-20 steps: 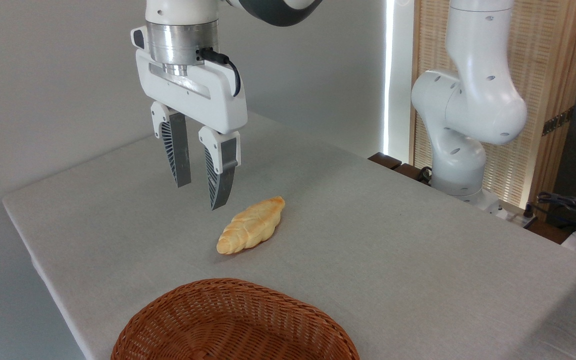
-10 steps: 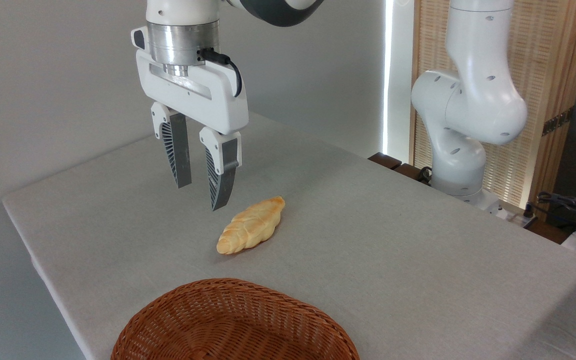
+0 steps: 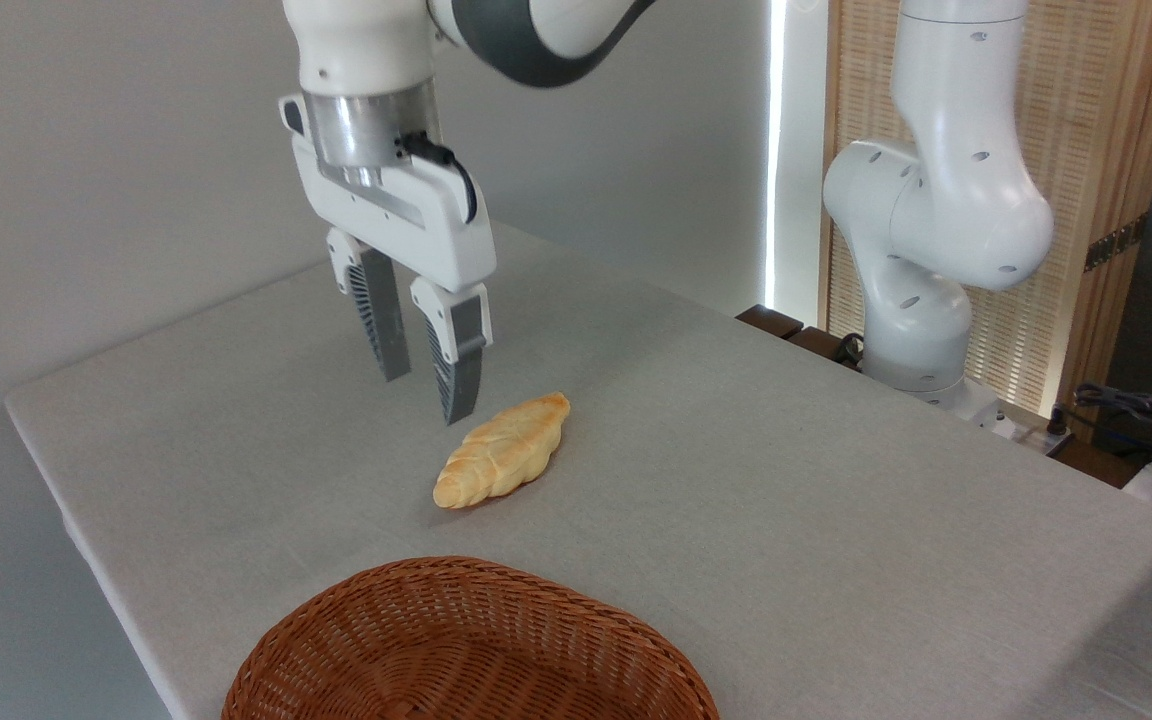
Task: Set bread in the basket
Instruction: 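Close the gripper around the middle of the bread roll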
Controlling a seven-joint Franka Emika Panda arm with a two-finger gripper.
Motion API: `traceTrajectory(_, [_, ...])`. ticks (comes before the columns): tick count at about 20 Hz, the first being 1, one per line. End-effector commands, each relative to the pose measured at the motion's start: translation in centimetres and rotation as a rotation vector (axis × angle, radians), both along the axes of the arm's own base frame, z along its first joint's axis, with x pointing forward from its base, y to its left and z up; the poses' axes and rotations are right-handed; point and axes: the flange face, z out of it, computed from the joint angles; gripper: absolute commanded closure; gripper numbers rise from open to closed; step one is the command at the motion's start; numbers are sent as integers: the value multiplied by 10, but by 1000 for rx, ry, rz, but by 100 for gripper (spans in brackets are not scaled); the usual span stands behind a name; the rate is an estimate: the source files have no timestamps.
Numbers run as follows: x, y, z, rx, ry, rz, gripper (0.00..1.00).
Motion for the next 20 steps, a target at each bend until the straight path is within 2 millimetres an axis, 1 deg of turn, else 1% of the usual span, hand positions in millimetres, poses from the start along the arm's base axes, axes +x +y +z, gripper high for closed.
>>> traceTrajectory(1, [-34,-12,-27,-5,46,-30,0])
traceTrajectory(4, [-51,-28,-59,-1,69,-60,0])
traceTrajectory(6, [-56,-28,-75,1,82,-58,0])
traceTrajectory(8, [-57,-33,-89,-19,87,-38,0])
traceTrajectory(10, [-53,-36,-98,-34,95,3,0])
traceTrajectory(12, [-52,-37,-105,-32,107,11,0])
traceTrajectory(14, [-52,-43,-112,-26,120,0,0])
traceTrajectory(18, [-44,-42,-129,-11,118,-4,0])
traceTrajectory(20, [-43,-43,-133,-10,118,-3,0])
